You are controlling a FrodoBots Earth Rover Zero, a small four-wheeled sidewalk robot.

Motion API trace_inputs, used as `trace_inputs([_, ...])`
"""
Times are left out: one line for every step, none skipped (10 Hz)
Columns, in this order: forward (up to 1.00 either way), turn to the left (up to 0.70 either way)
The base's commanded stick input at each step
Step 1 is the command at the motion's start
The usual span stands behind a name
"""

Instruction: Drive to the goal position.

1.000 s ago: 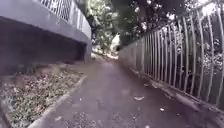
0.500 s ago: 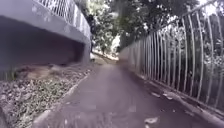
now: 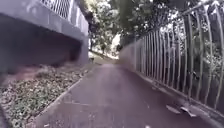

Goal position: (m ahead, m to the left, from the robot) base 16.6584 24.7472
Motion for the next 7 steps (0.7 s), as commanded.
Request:
trace_inputs([1.00,0.00])
trace_inputs([1.00,0.00])
trace_inputs([1.00,0.00])
trace_inputs([1.00,0.00])
trace_inputs([1.00,0.00])
trace_inputs([1.00,0.00])
trace_inputs([1.00,0.00])
